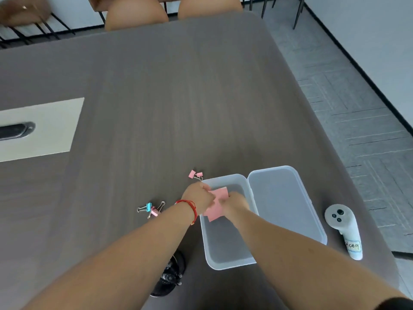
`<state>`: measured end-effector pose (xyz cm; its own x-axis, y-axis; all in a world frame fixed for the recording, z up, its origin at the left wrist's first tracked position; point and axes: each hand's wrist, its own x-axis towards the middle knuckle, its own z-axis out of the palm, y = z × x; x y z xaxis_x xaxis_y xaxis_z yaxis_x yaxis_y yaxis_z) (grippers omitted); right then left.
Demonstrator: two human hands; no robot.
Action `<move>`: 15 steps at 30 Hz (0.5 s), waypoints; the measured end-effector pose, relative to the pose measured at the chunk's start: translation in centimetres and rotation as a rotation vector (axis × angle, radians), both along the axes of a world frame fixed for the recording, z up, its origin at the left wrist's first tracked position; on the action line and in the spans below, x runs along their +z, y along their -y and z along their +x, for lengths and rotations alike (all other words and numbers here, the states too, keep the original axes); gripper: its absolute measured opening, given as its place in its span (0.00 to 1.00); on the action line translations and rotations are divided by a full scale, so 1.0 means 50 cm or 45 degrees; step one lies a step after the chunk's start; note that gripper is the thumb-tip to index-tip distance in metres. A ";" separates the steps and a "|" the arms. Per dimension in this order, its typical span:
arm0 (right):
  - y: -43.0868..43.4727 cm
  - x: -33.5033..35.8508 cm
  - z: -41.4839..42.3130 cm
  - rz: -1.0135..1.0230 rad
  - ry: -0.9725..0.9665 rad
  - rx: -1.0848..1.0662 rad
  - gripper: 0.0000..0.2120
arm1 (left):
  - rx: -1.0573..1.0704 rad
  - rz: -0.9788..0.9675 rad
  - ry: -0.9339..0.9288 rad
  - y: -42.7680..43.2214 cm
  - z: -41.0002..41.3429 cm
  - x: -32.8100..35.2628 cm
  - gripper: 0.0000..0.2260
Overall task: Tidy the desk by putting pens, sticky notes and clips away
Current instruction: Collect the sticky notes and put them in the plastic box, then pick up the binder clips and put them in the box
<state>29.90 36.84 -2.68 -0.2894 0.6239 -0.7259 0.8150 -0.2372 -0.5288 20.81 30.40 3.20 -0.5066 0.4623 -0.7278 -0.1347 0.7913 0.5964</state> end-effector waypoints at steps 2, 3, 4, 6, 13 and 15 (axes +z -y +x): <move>0.005 -0.007 -0.003 0.032 -0.016 0.011 0.17 | 0.033 0.033 0.061 0.006 -0.006 -0.004 0.10; 0.008 -0.007 -0.006 0.068 0.050 0.090 0.19 | 0.058 0.066 0.104 0.009 -0.011 -0.005 0.08; 0.012 -0.005 -0.011 0.122 0.178 0.246 0.22 | 0.092 0.105 0.148 0.014 -0.015 -0.003 0.07; 0.007 0.010 -0.026 0.215 0.460 0.715 0.24 | 0.143 0.193 0.256 0.022 -0.023 0.007 0.03; -0.090 0.172 -0.095 0.543 0.168 0.903 0.11 | 0.091 0.011 -0.275 0.112 -0.161 -0.001 0.08; -0.101 0.185 -0.123 0.669 0.032 0.819 0.04 | -0.247 -0.270 -0.641 0.165 -0.214 -0.022 0.11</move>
<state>23.75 41.86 6.56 -0.6933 0.6015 -0.3969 0.7198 0.5522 -0.4206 10.09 22.17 2.10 -0.7350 0.4517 -0.5057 0.2842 0.8823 0.3751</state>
